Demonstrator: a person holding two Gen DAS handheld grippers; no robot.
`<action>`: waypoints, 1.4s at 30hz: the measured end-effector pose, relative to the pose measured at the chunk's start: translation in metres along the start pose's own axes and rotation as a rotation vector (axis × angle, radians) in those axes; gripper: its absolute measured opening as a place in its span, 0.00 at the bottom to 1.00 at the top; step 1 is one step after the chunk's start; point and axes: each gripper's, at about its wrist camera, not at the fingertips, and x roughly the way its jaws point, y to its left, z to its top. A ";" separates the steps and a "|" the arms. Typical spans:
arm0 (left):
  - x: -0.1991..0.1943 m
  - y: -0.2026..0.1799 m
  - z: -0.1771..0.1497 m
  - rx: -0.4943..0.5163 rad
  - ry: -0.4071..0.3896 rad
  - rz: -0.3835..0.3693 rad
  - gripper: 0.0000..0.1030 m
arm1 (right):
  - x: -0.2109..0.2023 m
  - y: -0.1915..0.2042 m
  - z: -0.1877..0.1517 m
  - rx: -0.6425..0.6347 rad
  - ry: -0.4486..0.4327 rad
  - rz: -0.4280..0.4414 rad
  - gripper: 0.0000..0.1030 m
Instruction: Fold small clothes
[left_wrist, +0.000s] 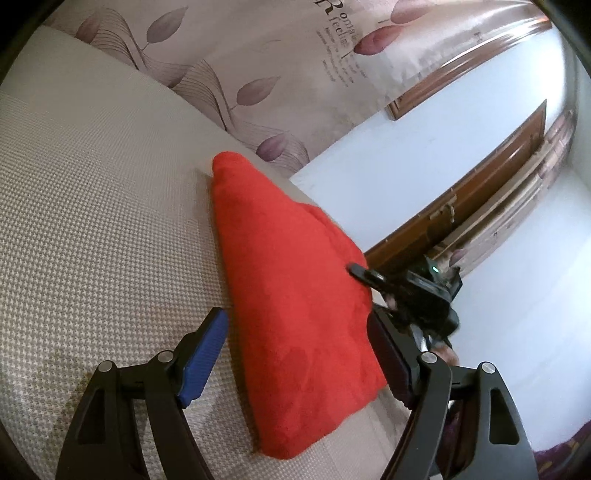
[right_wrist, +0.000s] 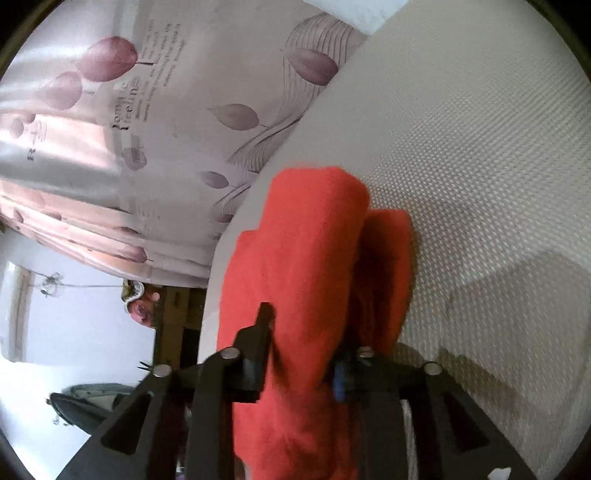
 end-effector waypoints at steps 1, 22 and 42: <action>0.000 0.000 0.000 0.002 -0.001 0.000 0.76 | -0.006 0.004 -0.006 -0.020 -0.005 -0.010 0.37; -0.001 -0.015 -0.006 0.112 -0.012 0.051 0.76 | -0.031 -0.009 -0.121 -0.004 0.065 -0.057 0.00; 0.007 -0.032 -0.010 0.204 0.041 0.090 0.76 | -0.053 0.055 -0.057 -0.246 -0.169 -0.227 0.32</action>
